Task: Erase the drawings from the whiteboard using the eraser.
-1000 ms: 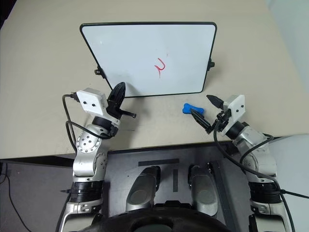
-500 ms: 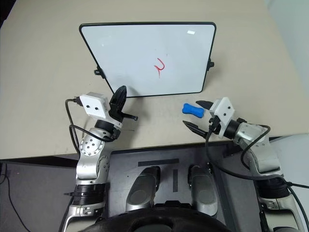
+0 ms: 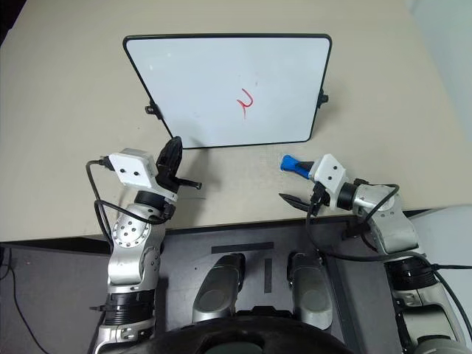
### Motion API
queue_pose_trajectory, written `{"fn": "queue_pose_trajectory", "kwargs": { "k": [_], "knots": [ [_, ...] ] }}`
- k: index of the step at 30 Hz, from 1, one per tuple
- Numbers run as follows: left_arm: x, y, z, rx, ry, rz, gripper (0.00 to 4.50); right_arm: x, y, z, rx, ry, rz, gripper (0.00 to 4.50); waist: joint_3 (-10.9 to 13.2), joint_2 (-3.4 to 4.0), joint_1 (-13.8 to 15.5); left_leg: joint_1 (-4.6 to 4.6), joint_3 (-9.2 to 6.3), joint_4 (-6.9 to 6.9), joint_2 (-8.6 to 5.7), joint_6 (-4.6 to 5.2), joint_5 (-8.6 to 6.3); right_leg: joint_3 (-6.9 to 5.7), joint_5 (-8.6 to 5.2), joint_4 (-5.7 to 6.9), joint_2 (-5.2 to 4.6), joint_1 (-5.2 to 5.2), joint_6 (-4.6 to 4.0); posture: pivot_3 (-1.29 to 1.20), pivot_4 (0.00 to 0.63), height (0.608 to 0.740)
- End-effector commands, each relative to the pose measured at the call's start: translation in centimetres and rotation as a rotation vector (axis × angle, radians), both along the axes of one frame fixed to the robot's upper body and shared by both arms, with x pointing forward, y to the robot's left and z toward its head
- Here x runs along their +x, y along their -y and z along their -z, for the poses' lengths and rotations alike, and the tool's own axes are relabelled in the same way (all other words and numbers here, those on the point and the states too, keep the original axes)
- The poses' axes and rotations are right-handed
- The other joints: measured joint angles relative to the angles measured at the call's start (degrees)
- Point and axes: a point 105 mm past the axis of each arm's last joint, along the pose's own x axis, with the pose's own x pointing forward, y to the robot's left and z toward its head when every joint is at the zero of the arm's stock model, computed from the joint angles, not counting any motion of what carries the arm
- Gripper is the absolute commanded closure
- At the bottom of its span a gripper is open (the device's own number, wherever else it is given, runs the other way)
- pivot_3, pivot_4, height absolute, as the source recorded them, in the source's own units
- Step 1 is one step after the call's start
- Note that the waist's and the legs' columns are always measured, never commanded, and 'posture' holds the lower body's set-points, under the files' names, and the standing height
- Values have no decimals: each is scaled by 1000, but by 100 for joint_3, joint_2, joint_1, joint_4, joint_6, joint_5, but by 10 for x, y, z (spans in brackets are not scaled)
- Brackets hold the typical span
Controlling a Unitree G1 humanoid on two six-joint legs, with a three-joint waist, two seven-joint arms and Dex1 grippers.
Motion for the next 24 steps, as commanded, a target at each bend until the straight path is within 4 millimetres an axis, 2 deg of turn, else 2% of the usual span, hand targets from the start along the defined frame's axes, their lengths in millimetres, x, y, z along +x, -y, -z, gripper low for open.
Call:
{"fn": "queue_pose_trajectory", "kwargs": {
  "k": [1, 7, 8, 10, 12, 20, 21, 24],
  "knots": [
    [-3, 5, -11, -3, 45, 6, 4500, 5, 3, 0, -32, 13, 3, 28, 0, 0, 0, 1, 0, 0, 0, 0, 0, 0, 1, 0, 0, 0, -2, 0, 150, 740],
    [0, 7, -11, -13, 48, 4, 4500, 11, 7, 2, -45, 12, 28, 28, -1, -2, 2, 3, -5, 1, 5, 0, 2, 0, 2, 2, 0, 2, -3, 0, 150, 740],
    [0, 7, -11, -15, 48, 4, 4500, 12, 8, 2, -47, 15, 31, 192, -1, -2, 2, 4, -5, 1, 4, 0, 2, 0, 2, 2, 0, 3, -3, 0, 150, 740],
    [1, 8, -11, -17, 49, 5, 4500, 12, 8, 1, -48, 19, 35, 600, -1, -2, 2, 4, -5, 2, 4, 0, 2, 0, 2, 2, 0, 4, -3, 0, 150, 740],
    [1, 8, -11, -19, 50, 5, 4500, 16, 10, 1, -61, 36, 51, 1243, -1, -2, 1, 4, -5, 2, 4, 0, 2, 0, 2, 2, 0, 4, -3, 0, 150, 740],
    [2, 9, -11, -20, 55, 5, 4500, 24, 14, 0, -92, 86, 78, 4198, -2, -3, 1, 5, -9, 1, 15, 0, 1, 0, 2, 2, 0, 4, -4, 0, 150, 740],
    [2, 8, -11, -20, 55, 5, 4500, 24, 14, 0, -93, 92, 80, 4461, -2, -3, 1, 5, -9, 1, 15, 0, 1, 0, 2, 2, 0, 4, -4, 0, 150, 740],
    [3, 7, -12, -17, 55, 4, 4500, 26, 11, -5, -89, 122, 71, 4461, -2, -3, 1, 5, -9, 2, 19, 0, 1, 0, 3, 2, 0, 4, -5, 0, 150, 740]
  ]
}}
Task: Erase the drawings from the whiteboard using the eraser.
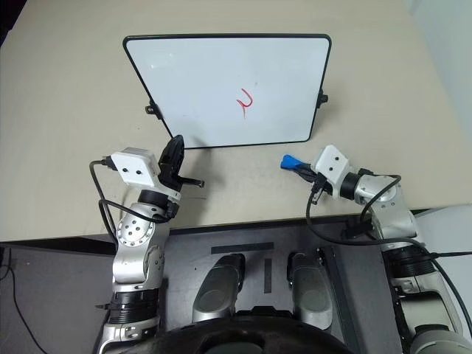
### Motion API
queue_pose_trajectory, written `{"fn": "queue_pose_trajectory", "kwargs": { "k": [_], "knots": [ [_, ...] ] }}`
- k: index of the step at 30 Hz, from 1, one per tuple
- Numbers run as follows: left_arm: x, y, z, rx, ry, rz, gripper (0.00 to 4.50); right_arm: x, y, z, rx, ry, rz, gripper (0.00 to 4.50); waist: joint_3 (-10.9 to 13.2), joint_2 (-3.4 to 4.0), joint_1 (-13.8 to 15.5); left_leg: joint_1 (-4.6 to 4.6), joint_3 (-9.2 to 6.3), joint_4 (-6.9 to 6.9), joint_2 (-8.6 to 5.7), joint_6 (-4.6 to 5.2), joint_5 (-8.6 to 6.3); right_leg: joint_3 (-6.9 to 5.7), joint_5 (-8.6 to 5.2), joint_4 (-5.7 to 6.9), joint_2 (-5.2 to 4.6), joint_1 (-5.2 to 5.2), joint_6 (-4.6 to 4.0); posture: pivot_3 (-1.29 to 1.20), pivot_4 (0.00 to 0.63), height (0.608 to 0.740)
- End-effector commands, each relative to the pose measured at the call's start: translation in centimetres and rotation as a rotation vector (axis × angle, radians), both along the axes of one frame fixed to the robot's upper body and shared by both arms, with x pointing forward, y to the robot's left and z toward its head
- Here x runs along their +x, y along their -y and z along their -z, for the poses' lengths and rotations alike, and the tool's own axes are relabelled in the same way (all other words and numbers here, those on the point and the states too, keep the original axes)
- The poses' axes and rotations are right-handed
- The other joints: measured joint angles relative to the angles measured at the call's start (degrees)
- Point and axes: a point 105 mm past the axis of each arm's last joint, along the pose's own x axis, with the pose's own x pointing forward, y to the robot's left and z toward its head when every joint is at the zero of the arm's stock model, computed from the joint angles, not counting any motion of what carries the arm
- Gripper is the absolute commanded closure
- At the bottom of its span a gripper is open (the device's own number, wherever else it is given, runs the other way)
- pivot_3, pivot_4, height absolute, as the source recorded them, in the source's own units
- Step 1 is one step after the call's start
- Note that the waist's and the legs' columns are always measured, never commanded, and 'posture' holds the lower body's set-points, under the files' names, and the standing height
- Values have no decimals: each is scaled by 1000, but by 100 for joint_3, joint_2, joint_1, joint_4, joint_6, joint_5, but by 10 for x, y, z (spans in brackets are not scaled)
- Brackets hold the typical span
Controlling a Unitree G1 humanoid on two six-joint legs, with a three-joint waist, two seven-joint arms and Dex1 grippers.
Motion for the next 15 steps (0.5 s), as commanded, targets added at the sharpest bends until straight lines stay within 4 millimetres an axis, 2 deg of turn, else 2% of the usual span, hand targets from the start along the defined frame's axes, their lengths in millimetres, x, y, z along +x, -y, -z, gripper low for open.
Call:
{"fn": "queue_pose_trajectory", "kwargs": {
  "k": [1, 6, 10, 15],
  "knots": [
    [0, 2, -11, 11, 48, 9, 4500, 4, -2, -8, -7, 47, 2, 4461, 0, 0, 0, 0, 1, 0, 11, 0, 0, 0, 1, 0, 0, 0, -1, 0, 150, 740],
    [0, 0, -12, 18, 46, 9, 4500, 4, -32, -50, 57, 210, -120, 4461, 2, 3, -15, 4, 16, 2, 35, 0, 1, -1, 5, -1, 9, -4, -7, 0, 150, 740],
    [1, 1, -12, 20, 47, 12, 4500, 16, -56, -86, 30, 449, -182, 4461, 2, 3, -54, 9, 27, 1, 41, -2, 0, -3, 19, 0, 16, -14, -30, 0, 150, 740],
    [3, 1, -14, 19, 54, 8, 4500, 27, -73, -105, -12, 636, -232, 4461, 1, 3, -15, 7, 13, -3, 59, -3, -2, -7, 21, 5, 15, -25, -36, 0, 150, 740]
  ]
}}
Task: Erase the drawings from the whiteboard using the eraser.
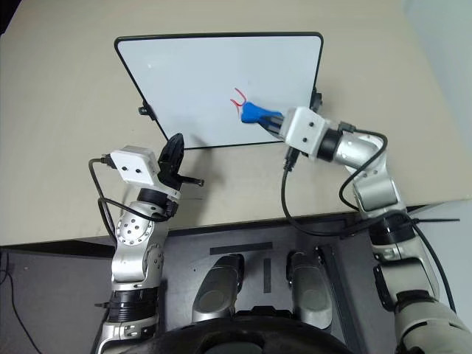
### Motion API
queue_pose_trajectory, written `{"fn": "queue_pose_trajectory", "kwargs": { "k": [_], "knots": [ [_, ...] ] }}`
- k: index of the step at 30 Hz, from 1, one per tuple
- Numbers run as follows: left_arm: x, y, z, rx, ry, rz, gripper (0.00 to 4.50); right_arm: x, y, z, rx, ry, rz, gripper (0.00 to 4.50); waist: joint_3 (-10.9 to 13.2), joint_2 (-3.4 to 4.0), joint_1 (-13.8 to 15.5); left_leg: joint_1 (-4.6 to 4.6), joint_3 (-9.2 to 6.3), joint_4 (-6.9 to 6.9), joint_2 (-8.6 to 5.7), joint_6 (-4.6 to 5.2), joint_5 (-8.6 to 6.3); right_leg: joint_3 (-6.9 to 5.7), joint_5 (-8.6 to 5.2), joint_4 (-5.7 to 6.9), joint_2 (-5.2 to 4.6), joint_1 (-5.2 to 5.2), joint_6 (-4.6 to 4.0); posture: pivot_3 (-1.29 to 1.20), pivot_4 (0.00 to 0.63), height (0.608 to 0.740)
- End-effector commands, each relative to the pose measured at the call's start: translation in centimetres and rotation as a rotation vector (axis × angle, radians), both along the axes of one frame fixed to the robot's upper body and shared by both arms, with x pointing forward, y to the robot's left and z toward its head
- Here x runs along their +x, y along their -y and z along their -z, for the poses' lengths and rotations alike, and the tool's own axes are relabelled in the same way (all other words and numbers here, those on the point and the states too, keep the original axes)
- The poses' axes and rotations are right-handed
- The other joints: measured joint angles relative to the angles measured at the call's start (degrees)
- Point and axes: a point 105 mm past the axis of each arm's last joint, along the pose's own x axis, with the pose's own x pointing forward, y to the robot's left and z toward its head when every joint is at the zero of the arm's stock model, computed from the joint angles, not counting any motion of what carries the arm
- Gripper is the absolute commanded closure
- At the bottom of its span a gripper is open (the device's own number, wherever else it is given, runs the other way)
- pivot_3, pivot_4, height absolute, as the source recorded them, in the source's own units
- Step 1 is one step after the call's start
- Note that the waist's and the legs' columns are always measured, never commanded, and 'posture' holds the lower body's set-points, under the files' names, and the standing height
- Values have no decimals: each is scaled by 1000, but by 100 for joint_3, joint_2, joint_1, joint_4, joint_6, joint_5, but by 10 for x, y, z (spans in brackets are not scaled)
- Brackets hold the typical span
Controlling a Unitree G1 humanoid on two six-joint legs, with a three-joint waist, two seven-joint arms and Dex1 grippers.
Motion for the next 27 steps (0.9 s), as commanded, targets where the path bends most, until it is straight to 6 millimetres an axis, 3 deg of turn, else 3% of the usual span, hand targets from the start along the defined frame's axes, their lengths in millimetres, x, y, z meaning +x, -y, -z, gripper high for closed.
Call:
{"fn": "queue_pose_trajectory", "kwargs": {
  "k": [1, 6, 10, 19, 22, 27],
  "knots": [
    [1, 1, -10, 10, 44, 3, 4500, 6, -8, -9, -15, 135, -8, 4461, 0, 0, 15, -2, 0, 0, 0, -2, -2, 0, 0, 0, -2, -3, 0, 0, 150, 740],
    [2, 2, -11, 9, 47, 3, 4500, 24, -16, -11, -49, 244, 25, 4461, 0, 0, 9, -15, 3, 0, -1, -8, -6, 1, 9, 2, -9, -27, -14, 0, 150, 740],
    [2, 2, -12, 9, 51, 0, 4500, 39, -17, 2, -107, 282, 68, 4461, 0, 1, -4, -15, 3, 0, 9, -8, -6, 0, 18, 13, -8, -37, -27, 0, 150, 740],
    [0, 0, -12, 10, 57, -12, 4500, 36, -24, 25, -150, 259, 13, 4461, 1, 1, -14, -1, 3, 0, 12, -8, -6, 1, 31, 47, -8, -45, -46, 0, 150, 740],
    [0, 0, -12, 10, 59, -14, 4500, 40, -24, 19, -136, 287, 31, 4461, 1, 1, -14, -1, 3, 0, 13, -8, -5, 1, 31, 47, -8, -45, -46, 0, 150, 740],
    [1, 2, -13, 9, 62, -8, 4500, 47, -16, -16, -38, 419, 107, 4461, 2, 3, -16, -11, 3, 0, 15, -8, -5, 1, 30, 45, -8, -59, -45, 0, 150, 740]
  ]
}}
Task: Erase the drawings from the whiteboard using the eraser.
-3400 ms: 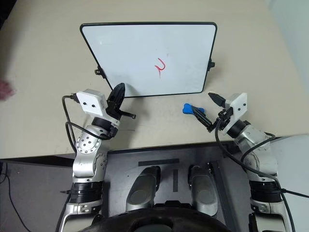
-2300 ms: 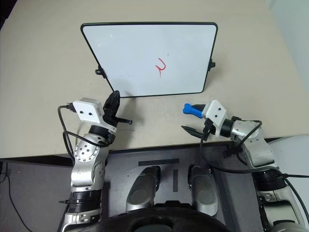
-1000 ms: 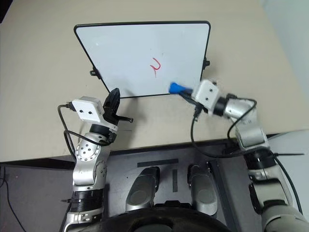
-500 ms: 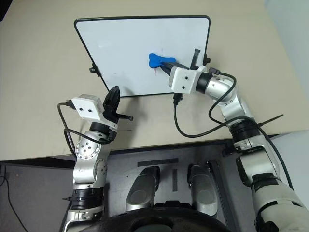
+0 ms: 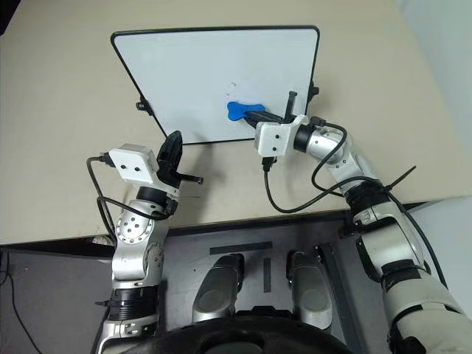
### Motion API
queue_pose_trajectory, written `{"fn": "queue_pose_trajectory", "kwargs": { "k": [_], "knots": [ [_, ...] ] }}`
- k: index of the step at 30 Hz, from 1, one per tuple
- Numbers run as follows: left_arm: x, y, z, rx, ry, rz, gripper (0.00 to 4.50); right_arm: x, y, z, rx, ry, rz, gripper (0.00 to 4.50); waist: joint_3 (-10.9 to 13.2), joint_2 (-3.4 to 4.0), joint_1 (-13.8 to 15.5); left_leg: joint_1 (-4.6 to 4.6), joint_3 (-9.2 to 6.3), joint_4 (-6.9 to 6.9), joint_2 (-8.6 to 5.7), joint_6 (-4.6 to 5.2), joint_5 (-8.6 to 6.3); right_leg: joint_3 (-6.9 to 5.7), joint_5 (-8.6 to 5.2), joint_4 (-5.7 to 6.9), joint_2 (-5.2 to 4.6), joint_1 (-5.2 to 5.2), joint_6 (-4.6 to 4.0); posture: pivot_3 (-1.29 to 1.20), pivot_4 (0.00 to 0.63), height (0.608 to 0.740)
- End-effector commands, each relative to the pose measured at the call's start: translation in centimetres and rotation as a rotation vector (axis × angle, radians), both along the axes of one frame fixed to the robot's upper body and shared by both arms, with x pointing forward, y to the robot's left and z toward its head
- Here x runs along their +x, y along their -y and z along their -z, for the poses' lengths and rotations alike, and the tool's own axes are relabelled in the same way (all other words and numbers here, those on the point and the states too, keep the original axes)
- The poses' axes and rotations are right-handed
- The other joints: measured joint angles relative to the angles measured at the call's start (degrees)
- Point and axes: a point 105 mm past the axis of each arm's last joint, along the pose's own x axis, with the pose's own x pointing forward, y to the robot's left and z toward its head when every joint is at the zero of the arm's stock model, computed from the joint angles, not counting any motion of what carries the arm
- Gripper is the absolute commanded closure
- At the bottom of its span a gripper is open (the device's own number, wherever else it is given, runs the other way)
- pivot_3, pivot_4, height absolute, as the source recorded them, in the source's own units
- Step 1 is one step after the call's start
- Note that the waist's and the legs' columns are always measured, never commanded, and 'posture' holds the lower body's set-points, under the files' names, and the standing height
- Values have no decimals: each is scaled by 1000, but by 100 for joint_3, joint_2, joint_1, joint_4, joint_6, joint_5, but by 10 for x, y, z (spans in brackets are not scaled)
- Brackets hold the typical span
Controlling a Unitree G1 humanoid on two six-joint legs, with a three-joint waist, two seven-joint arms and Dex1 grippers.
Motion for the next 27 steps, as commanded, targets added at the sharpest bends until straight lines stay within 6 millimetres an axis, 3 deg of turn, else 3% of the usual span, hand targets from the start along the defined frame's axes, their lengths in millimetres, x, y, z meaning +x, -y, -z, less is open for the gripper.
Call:
{"fn": "queue_pose_trajectory", "kwargs": {
  "k": [1, 4, 7, 10, 14, 19, 22, 27],
  "knots": [
    [0, 3, -11, 5, 50, 5, 4500, 8, 8, -46, 132, 141, 46, 4461, 0, 1, -1, -1, 0, 0, 0, 0, 0, 0, 0, 0, 0, -1, 0, 0, 150, 740],
    [1, 4, -11, 5, 48, 12, 4500, 4, 9, -65, 202, 207, 37, 4461, 0, 1, 0, -1, -1, 0, 1, 0, 0, 0, 1, 1, 0, -1, -1, 0, 150, 740],
    [2, 5, -10, 4, 47, 18, 4500, 2, 7, -69, 223, 221, 33, 4461, 0, 1, 1, -1, 0, 0, 1, -1, -1, 1, 3, 1, 0, -1, -4, 0, 150, 740],
    [3, 6, -10, 3, 47, 22, 4500, 1, 2, -53, 178, 163, 19, 4461, 0, 1, -2, -1, 0, 0, 1, -3, -2, 1, 2, 0, 0, -1, -4, 0, 150, 740],
    [2, 6, -10, 2, 47, 24, 4500, -4, -1, -2, 25, 31, 0, 4461, -1, -1, -3, -1, 0, -3, 2, -6, -5, 0, -2, -8, 0, 0, 2, 0, 150, 740],
    [2, 6, -10, 3, 47, 21, 4500, -1, 4, 28, -70, -45, 31, 4461, 0, 0, -3, -6, 1, -3, 1, -10, -7, 1, -2, -18, 0, -1, 2, 0, 150, 740],
    [2, 6, -10, 4, 47, 20, 4500, 0, 4, 30, -78, -44, 39, 4461, 0, 0, -4, -5, 0, -3, 2, -10, -7, 1, 0, -16, 0, -1, 1, 0, 150, 740],
    [3, 5, -11, 5, 48, 20, 4500, 5, 4, 10, -17, 19, 63, 4461, 0, 0, -4, -5, -1, -3, 2, -10, -7, 1, 0, -15, 0, -1, 0, 0, 150, 740]
  ]
}}
